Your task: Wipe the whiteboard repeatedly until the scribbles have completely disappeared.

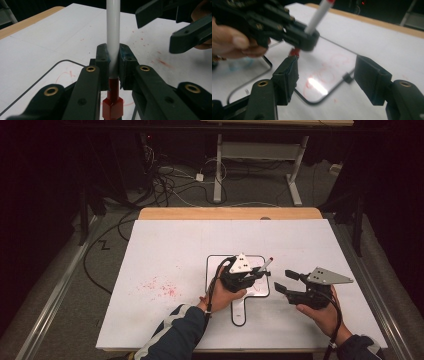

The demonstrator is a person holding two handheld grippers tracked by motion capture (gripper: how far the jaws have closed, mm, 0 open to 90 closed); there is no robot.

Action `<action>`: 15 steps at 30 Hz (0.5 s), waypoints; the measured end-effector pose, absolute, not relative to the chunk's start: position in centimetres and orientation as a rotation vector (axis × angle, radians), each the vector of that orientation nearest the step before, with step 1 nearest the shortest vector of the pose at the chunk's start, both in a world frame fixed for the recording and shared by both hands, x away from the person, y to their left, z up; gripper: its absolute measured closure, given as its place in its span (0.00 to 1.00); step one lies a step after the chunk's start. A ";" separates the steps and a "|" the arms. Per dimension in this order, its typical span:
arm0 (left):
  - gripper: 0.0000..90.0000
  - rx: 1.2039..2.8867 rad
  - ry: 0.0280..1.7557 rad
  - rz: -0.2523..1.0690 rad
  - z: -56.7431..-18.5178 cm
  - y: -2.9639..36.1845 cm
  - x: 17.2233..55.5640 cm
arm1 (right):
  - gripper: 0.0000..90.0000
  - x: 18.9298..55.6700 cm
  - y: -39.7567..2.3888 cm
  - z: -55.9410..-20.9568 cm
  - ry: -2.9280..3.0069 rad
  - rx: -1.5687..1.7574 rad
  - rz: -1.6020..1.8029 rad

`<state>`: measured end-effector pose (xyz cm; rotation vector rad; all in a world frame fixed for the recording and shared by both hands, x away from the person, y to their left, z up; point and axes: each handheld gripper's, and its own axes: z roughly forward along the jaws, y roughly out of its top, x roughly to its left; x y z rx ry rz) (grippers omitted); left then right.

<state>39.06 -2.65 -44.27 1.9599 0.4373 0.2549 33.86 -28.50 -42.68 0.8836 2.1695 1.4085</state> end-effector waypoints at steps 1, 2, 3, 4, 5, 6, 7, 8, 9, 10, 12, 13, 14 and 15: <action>0.87 1.957 0.440 0.256 -44.3 -2.6 39.0 | 0.40 33.8 -28.2 -42.5 2.162 0.881 1.426; 0.87 1.956 0.442 0.255 -44.4 -2.5 39.0 | 0.40 33.8 -27.9 -42.2 2.161 0.866 1.443; 0.87 1.951 0.445 0.249 -44.4 -2.5 38.9 | 0.40 33.9 -27.5 -42.0 2.170 0.854 1.464; 0.87 1.949 0.445 0.243 -44.5 -2.6 38.9 | 0.41 33.9 -27.2 -41.9 2.182 0.840 1.468; 0.87 1.949 0.442 0.246 -44.5 -2.8 38.8 | 0.42 34.0 -26.7 -41.7 2.187 0.830 1.465; 0.87 1.953 0.433 0.251 -44.5 -2.9 38.7 | 0.43 34.0 -26.4 -41.6 2.187 0.822 1.460; 0.87 1.952 0.426 0.243 -44.5 -3.1 38.6 | 0.44 34.1 -26.1 -41.4 2.185 0.820 1.457; 0.87 1.956 0.418 0.245 -44.5 -3.3 38.4 | 0.45 34.2 -25.8 -41.3 2.181 0.825 1.459; 0.87 1.954 0.412 0.251 -44.5 -3.5 38.2 | 0.46 34.3 -25.6 -41.3 2.180 0.829 1.463; 0.87 1.951 0.407 0.243 -44.5 -3.6 38.1 | 0.47 34.5 -25.5 -41.2 2.180 0.831 1.479; 0.87 1.946 0.407 0.246 -44.6 -4.0 37.9 | 0.49 34.6 -25.4 -41.1 2.178 0.838 1.495; 0.87 1.939 0.409 0.241 -44.6 -4.0 37.9 | 0.51 34.6 -25.4 -41.1 2.178 0.839 1.494; 0.87 1.934 0.412 0.226 -44.7 -4.1 37.9 | 0.54 34.6 -25.5 -41.1 2.175 0.836 1.495; 0.87 1.934 0.412 0.228 -44.7 -4.2 37.8 | 0.57 34.6 -25.6 -41.1 2.169 0.835 1.496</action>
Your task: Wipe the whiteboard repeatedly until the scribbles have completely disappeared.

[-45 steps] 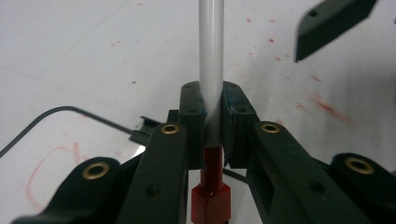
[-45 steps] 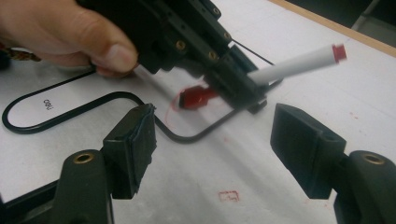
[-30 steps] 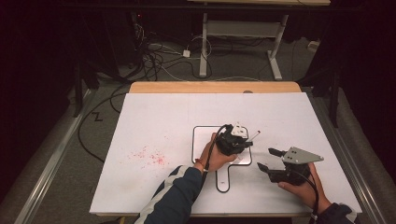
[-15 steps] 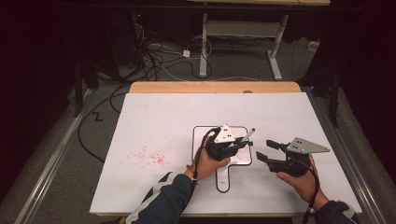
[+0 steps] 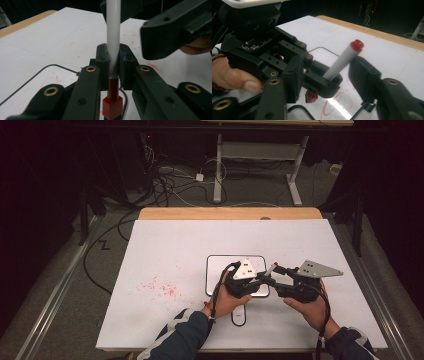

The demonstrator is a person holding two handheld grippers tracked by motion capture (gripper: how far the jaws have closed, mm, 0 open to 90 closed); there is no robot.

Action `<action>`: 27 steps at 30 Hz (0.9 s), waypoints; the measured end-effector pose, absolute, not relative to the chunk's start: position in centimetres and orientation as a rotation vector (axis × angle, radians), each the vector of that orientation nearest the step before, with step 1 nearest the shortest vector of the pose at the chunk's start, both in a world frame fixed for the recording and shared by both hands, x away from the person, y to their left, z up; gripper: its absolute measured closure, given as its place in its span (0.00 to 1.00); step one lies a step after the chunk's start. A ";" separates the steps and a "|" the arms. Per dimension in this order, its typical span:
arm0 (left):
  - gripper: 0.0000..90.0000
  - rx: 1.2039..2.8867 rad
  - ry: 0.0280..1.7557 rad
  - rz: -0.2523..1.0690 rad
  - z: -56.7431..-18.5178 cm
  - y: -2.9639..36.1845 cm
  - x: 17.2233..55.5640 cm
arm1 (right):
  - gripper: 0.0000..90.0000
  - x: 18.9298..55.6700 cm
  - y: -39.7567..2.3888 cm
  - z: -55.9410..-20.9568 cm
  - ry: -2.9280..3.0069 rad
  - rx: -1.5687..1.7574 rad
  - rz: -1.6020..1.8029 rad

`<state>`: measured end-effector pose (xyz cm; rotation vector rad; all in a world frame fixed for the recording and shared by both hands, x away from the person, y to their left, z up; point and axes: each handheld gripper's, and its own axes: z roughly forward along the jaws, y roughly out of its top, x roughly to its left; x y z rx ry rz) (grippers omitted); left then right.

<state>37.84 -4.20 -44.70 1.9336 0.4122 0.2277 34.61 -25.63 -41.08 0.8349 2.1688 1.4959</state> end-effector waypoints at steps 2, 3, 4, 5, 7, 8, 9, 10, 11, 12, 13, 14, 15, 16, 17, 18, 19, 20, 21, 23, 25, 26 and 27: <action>0.87 1.933 0.408 0.232 -44.7 -4.4 37.7 | 0.59 34.7 -25.8 -41.0 2.159 0.844 1.510; 0.87 1.933 0.403 0.228 -44.7 -4.5 37.7 | 0.61 34.7 -25.9 -41.0 2.151 0.850 1.512; 0.87 1.934 0.403 0.234 -44.6 -4.6 37.6 | 0.62 34.7 -25.9 -41.0 2.145 0.849 1.509; 0.87 1.935 0.399 0.237 -44.6 -4.7 37.6 | 0.63 34.8 -25.9 -41.0 2.143 0.854 1.507; 0.87 1.934 0.396 0.239 -44.6 -4.9 37.5 | 0.69 34.8 -26.0 -41.0 2.138 0.854 1.504; 0.87 1.932 0.394 0.240 -44.6 -4.9 37.5 | 0.72 34.8 -26.0 -41.0 2.128 0.865 1.508; 0.87 1.929 0.394 0.234 -44.6 -5.0 37.5 | 0.76 34.8 -26.1 -41.0 2.122 0.863 1.512; 0.87 1.930 0.393 0.233 -44.7 -5.0 37.5 | 0.79 34.8 -26.2 -40.9 2.113 0.870 1.520; 0.87 1.939 0.392 0.243 -44.7 -5.2 37.4 | 0.80 34.8 -26.2 -40.9 2.111 0.866 1.520; 0.87 1.943 0.386 0.248 -44.7 -5.3 37.3 | 0.79 34.9 -26.2 -40.9 2.120 0.863 1.522; 0.87 1.946 0.384 0.247 -44.7 -5.4 37.3 | 0.78 34.9 -26.1 -40.9 2.135 0.846 1.517; 0.87 1.949 0.385 0.257 -44.7 -5.4 37.2 | 0.80 34.9 -26.0 -41.0 2.134 0.844 1.511; 0.87 1.950 0.390 0.269 -44.7 -5.4 37.2 | 0.84 35.0 -25.9 -41.0 2.136 0.843 1.514; 0.87 1.951 0.393 0.267 -44.7 -5.4 37.3 | 0.88 35.1 -25.8 -41.0 2.135 0.836 1.513; 0.87 1.952 0.396 0.266 -44.8 -5.3 37.3 | 0.89 35.2 -25.7 -41.0 2.137 0.835 1.521; 0.87 1.957 0.399 0.268 -44.8 -5.3 37.4 | 0.90 35.3 -25.7 -41.0 2.150 0.835 1.529; 0.85 1.965 0.399 0.270 -44.7 -5.1 37.5 | 0.90 35.4 -25.5 -41.0 2.156 0.832 1.522; 0.76 1.978 0.406 0.279 -44.7 -5.0 37.5 | 0.90 35.5 -25.3 -41.0 2.155 0.824 1.507; 0.67 2.001 0.411 0.294 -44.5 -4.7 37.5 | 0.90 35.7 -25.1 -40.9 2.159 0.816 1.501; 0.50 2.042 0.416 0.312 -44.1 -4.0 37.4 | 0.90 36.1 -24.8 -40.8 2.166 0.804 1.478; 0.36 2.068 0.433 0.371 -43.7 -2.4 36.9 | 0.90 36.5 -24.7 -40.6 2.169 0.805 1.474; 0.31 2.076 0.441 0.405 -43.6 -1.2 36.5 | 0.90 36.7 -24.5 -40.6 2.174 0.807 1.463; 0.28 2.079 0.446 0.418 -43.5 -0.4 36.3 | 0.90 37.0 -24.3 -40.7 2.180 0.793 1.451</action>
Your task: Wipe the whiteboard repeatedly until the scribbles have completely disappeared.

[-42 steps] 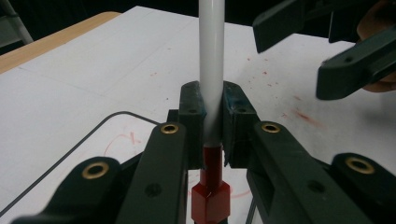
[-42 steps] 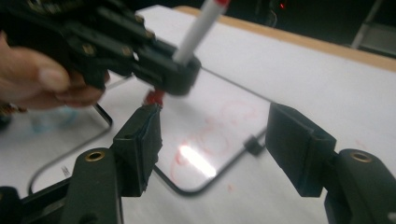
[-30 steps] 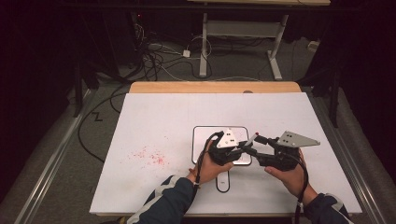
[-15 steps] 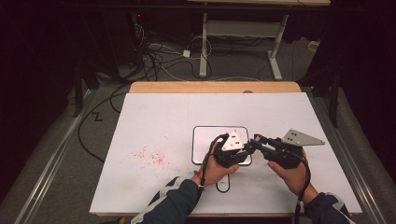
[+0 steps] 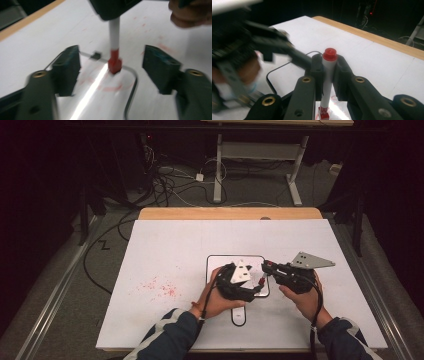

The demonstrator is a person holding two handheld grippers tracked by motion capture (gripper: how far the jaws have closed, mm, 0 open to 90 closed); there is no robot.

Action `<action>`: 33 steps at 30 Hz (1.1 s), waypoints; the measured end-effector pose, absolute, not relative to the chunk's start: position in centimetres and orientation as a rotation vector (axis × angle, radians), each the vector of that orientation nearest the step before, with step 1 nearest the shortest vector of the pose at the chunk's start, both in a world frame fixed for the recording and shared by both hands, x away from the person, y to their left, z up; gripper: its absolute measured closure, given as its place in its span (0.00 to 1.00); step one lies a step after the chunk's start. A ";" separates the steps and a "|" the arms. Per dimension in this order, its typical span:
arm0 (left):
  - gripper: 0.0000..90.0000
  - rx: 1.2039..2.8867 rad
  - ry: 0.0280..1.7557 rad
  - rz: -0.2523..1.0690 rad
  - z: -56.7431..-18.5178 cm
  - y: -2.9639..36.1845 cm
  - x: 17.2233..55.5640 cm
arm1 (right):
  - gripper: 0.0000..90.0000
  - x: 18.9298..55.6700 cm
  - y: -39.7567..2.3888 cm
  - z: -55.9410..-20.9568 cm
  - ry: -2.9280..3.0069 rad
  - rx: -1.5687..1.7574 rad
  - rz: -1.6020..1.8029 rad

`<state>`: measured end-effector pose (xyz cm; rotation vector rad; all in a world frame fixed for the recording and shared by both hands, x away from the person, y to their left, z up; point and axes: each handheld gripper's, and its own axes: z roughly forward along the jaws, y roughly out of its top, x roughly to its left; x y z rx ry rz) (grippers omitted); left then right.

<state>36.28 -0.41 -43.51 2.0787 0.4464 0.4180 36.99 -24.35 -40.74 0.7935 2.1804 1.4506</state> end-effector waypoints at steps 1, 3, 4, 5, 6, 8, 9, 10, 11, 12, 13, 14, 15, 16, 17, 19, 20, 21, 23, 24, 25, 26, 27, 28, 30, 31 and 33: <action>0.26 2.084 0.454 0.433 -43.5 0.7 36.0 | 0.90 37.1 -24.2 -40.8 2.182 0.798 1.448; 0.23 2.093 0.469 0.496 -43.5 2.7 35.3 | 0.90 37.5 -23.8 -41.1 2.203 0.782 1.414; 0.23 2.104 0.480 0.528 -43.5 3.6 34.9 | 0.90 37.8 -23.6 -41.3 2.212 0.770 1.392; 0.23 2.115 0.495 0.546 -43.5 4.4 34.6 | 0.90 38.0 -23.4 -41.4 2.214 0.767 1.371; 0.20 2.124 0.504 0.563 -43.5 5.3 34.3 | 0.90 38.2 -23.3 -41.5 2.214 0.761 1.352; 0.20 2.121 0.535 0.566 -43.7 7.1 33.7 | 0.90 38.6 -23.1 -41.8 2.209 0.768 1.326; 0.20 2.126 0.551 0.577 -43.8 7.9 33.3 | 0.90 38.8 -23.1 -41.9 2.204 0.762 1.301; 0.20 2.126 0.568 0.590 -44.0 8.8 33.0 | 0.90 39.0 -23.1 -42.1 2.202 0.769 1.293; 0.20 2.119 0.593 0.585 -44.2 9.6 32.7 | 0.90 39.2 -23.1 -42.2 2.203 0.774 1.291; 0.20 2.117 0.614 0.583 -44.4 10.4 32.4 | 0.90 39.2 -23.1 -42.3 2.198 0.775 1.302; 0.20 2.112 0.638 0.590 -44.6 11.1 32.0 | 0.90 39.2 -23.1 -42.3 2.195 0.778 1.303; 0.20 2.110 0.662 0.591 -44.9 11.7 31.7 | 0.90 39.2 -23.1 -42.3 2.199 0.775 1.303; 0.20 2.111 0.681 0.610 -45.1 12.4 31.3 | 0.90 39.1 -23.1 -42.3 2.207 0.771 1.314; 0.20 2.106 0.692 0.621 -45.1 12.8 31.0 | 0.90 38.8 -22.9 -42.4 2.219 0.769 1.341; 0.21 2.090 0.712 0.617 -45.2 13.3 30.7 | 0.90 38.6 -22.8 -42.4 2.228 0.764 1.355; 0.21 2.067 0.747 0.595 -45.2 14.2 30.0 | 0.90 37.9 -22.3 -42.4 2.251 0.731 1.348; 0.21 2.064 0.752 0.598 -45.3 14.5 29.6 | 0.90 37.7 -22.2 -42.3 2.252 0.723 1.338; 0.21 2.068 0.752 0.601 -45.4 14.7 29.3 | 0.90 37.5 -22.1 -42.3 2.249 0.706 1.319; 0.21 2.081 0.747 0.627 -45.5 15.2 28.7 | 0.90 37.5 -22.3 -42.2 2.216 0.697 1.248; 0.21 2.076 0.766 0.608 -45.6 15.4 28.4 | 0.90 37.6 -22.5 -42.2 2.194 0.707 1.209; 0.21 2.074 0.774 0.595 -45.7 15.7 28.2 | 0.90 37.8 -22.8 -42.2 2.177 0.732 1.198; 0.21 2.075 0.781 0.594 -45.8 15.9 28.2 | 0.90 38.0 -23.2 -42.3 2.164 0.756 1.205; 0.21 2.080 0.787 0.598 -45.8 16.1 28.2 | 0.90 38.1 -23.4 -42.3 2.163 0.768 1.224; 0.21 2.076 0.797 0.599 -45.8 16.3 28.2 | 0.90 38.1 -23.4 -42.3 2.166 0.767 1.232; 0.21 2.080 0.807 0.595 -45.9 16.5 28.5 | 0.90 37.7 -23.2 -42.4 2.194 0.772 1.296; 0.21 2.080 0.812 0.595 -45.9 16.5 28.6 | 0.90 37.4 -23.0 -42.4 2.207 0.770 1.315; 0.21 2.091 0.811 0.587 -46.1 16.5 28.7 | 0.90 36.9 -22.5 -42.4 2.226 0.713 1.294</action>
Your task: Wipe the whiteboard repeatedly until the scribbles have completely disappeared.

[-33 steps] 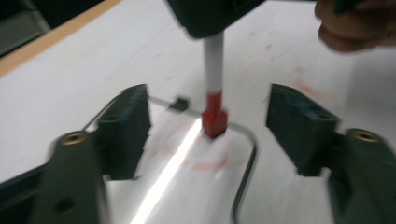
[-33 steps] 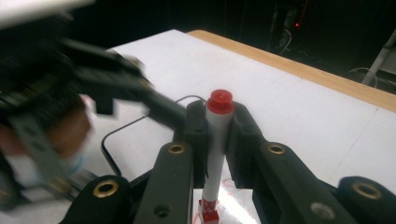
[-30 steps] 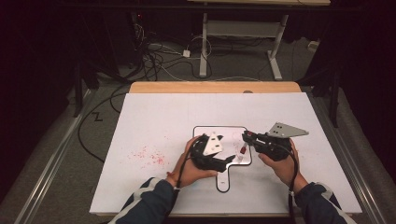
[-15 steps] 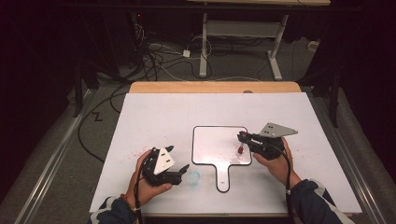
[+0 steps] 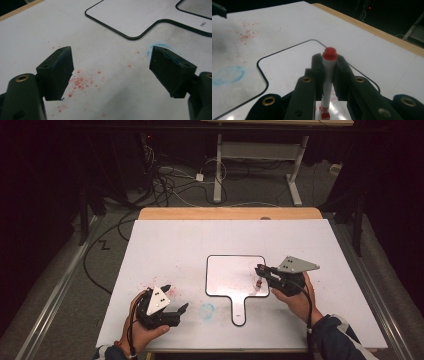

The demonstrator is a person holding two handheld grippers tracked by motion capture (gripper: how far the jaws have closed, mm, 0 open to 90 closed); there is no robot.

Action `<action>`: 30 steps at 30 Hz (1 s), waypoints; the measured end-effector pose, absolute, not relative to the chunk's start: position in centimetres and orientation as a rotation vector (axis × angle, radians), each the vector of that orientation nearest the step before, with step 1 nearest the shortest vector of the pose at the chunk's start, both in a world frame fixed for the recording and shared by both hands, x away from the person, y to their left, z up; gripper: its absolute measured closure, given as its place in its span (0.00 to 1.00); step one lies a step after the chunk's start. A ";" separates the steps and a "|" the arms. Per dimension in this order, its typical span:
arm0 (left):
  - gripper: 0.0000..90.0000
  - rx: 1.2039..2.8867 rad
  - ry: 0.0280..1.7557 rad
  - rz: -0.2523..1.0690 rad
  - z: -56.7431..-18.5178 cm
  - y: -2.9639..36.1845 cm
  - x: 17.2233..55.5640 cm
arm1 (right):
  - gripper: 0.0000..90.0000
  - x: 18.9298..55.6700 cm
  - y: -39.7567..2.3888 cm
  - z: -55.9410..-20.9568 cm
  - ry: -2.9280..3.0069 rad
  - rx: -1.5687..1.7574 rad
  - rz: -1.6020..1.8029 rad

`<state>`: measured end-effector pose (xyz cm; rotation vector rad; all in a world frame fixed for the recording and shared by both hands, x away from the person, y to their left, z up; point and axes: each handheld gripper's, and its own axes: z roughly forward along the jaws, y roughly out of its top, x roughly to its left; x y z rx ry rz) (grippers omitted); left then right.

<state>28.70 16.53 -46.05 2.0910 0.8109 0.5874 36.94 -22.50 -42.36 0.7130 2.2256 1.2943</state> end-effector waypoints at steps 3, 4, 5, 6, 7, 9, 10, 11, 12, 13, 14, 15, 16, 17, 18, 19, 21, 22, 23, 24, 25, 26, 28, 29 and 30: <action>0.21 2.108 0.802 0.589 -46.2 16.4 28.8 | 0.90 37.3 -22.4 -42.3 2.179 0.692 1.187; 0.21 2.106 0.803 0.584 -46.2 16.3 28.9 | 0.90 37.6 -22.6 -42.4 2.163 0.707 1.174; 0.21 2.110 0.802 0.583 -46.3 16.3 28.9 | 0.90 37.9 -22.8 -42.4 2.157 0.732 1.202; 0.21 2.115 0.800 0.584 -46.3 16.2 29.0 | 0.90 38.2 -22.9 -42.5 2.158 0.749 1.218; 0.21 2.119 0.798 0.584 -46.3 16.2 29.1 | 0.90 38.2 -22.8 -42.4 2.167 0.749 1.223; 0.21 2.123 0.802 0.576 -46.4 16.2 29.1 | 0.90 37.9 -22.5 -42.3 2.210 0.751 1.284; 0.21 2.122 0.802 0.573 -46.4 16.3 29.2 | 0.90 37.7 -22.3 -42.3 2.229 0.746 1.301; 0.21 2.122 0.802 0.570 -46.4 16.3 29.2 | 0.90 37.5 -22.1 -42.3 2.251 0.738 1.315; 0.21 2.121 0.802 0.569 -46.4 16.3 29.1 | 0.90 37.3 -22.0 -42.2 2.270 0.734 1.326; 0.21 2.120 0.802 0.569 -46.4 16.3 29.1 | 0.90 37.1 -21.9 -42.2 2.283 0.740 1.342; 0.21 2.119 0.800 0.568 -46.4 16.3 29.1 | 0.90 37.0 -21.9 -42.1 2.297 0.747 1.348; 0.21 2.119 0.798 0.566 -46.4 16.3 29.0 | 0.90 36.8 -21.9 -42.0 2.308 0.746 1.345; 0.21 2.120 0.797 0.567 -46.3 16.3 29.0 | 0.90 36.6 -21.9 -41.9 2.312 0.742 1.334; 0.21 2.120 0.795 0.565 -46.3 16.3 29.0 | 0.90 36.4 -21.9 -41.9 2.313 0.736 1.316; 0.21 2.121 0.795 0.562 -46.3 16.3 29.0 | 0.90 36.3 -21.9 -41.8 2.313 0.732 1.295; 0.21 2.123 0.795 0.560 -46.4 16.3 29.0 | 0.90 36.3 -22.0 -41.7 2.300 0.735 1.253; 0.21 2.125 0.793 0.559 -46.4 16.2 29.0 | 0.90 36.4 -22.2 -41.6 2.281 0.737 1.203; 0.21 2.125 0.792 0.558 -46.4 16.2 29.0 | 0.90 36.4 -22.3 -41.6 2.279 0.754 1.217; 0.21 2.124 0.793 0.556 -46.4 16.2 29.1 | 0.90 36.4 -22.2 -41.7 2.281 0.750 1.226; 0.21 2.124 0.793 0.555 -46.4 16.2 29.1 | 0.90 36.3 -22.2 -41.7 2.298 0.747 1.249; 0.21 2.124 0.792 0.554 -46.4 16.2 29.1 | 0.90 36.2 -22.0 -41.7 2.311 0.745 1.275; 0.21 2.125 0.792 0.552 -46.4 16.2 29.1 | 0.90 36.0 -21.8 -41.7 2.323 0.733 1.278; 0.21 2.128 0.792 0.552 -46.4 16.2 29.0 | 0.90 35.7 -21.6 -41.6 2.332 0.720 1.256; 0.21 2.125 0.791 0.548 -46.4 16.2 29.0 | 0.90 35.6 -21.7 -41.5 2.335 0.718 1.251; 0.21 2.124 0.792 0.546 -46.4 16.2 29.0 | 0.90 35.6 -21.8 -41.5 2.337 0.724 1.248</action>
